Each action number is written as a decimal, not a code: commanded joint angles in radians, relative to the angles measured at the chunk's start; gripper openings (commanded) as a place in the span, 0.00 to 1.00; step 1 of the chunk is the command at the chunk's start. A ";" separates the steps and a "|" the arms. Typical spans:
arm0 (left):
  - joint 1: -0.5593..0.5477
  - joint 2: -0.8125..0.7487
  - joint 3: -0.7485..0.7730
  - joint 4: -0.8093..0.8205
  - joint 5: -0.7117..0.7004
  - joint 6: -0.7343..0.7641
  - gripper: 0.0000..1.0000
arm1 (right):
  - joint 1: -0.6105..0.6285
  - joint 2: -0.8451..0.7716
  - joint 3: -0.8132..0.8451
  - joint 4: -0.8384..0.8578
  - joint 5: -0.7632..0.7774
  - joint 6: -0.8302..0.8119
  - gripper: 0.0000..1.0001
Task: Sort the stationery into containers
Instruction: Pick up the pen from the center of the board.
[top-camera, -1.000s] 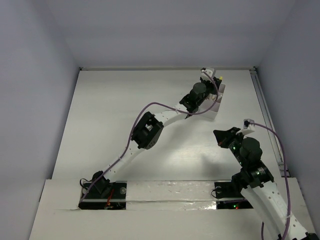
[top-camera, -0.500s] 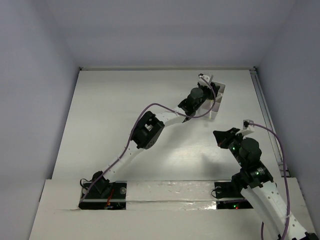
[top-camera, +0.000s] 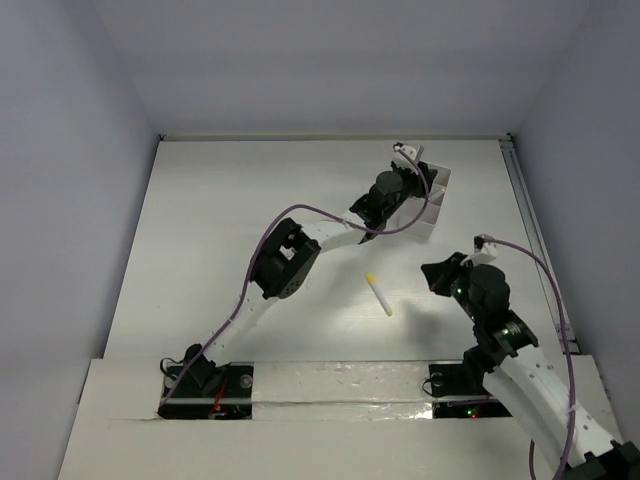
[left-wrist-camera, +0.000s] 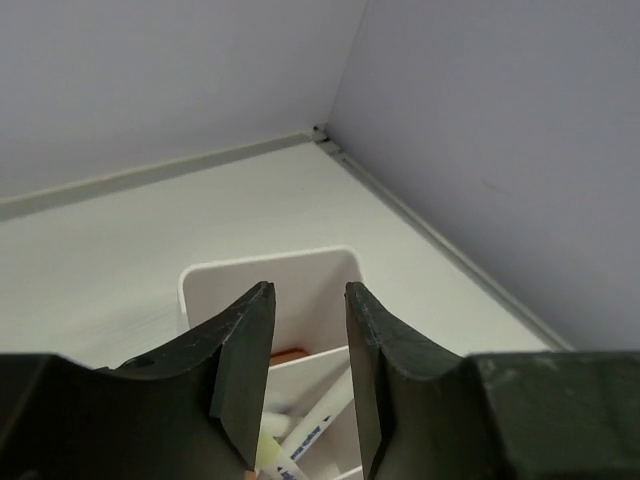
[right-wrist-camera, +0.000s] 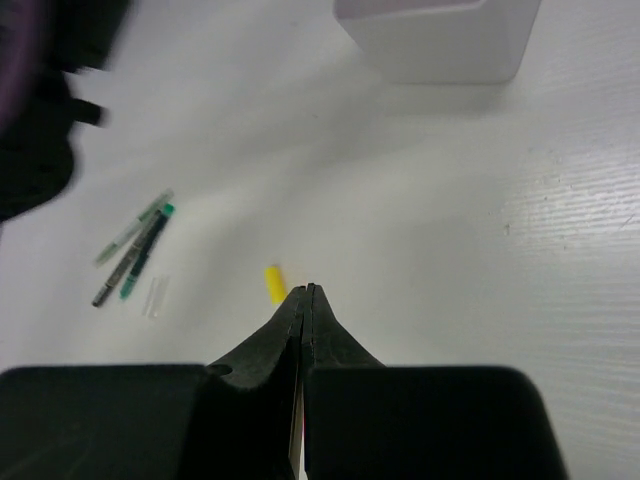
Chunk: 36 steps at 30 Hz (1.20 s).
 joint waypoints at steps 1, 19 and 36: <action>-0.006 -0.225 -0.051 0.081 0.036 0.027 0.32 | 0.009 0.158 0.046 0.091 -0.056 -0.044 0.00; 0.158 -1.109 -0.984 0.030 -0.144 -0.228 0.49 | 0.495 0.937 0.386 0.245 -0.037 -0.133 0.77; 0.196 -1.710 -1.273 -0.375 -0.347 -0.219 0.49 | 0.914 1.554 0.994 -0.022 0.273 -0.131 0.61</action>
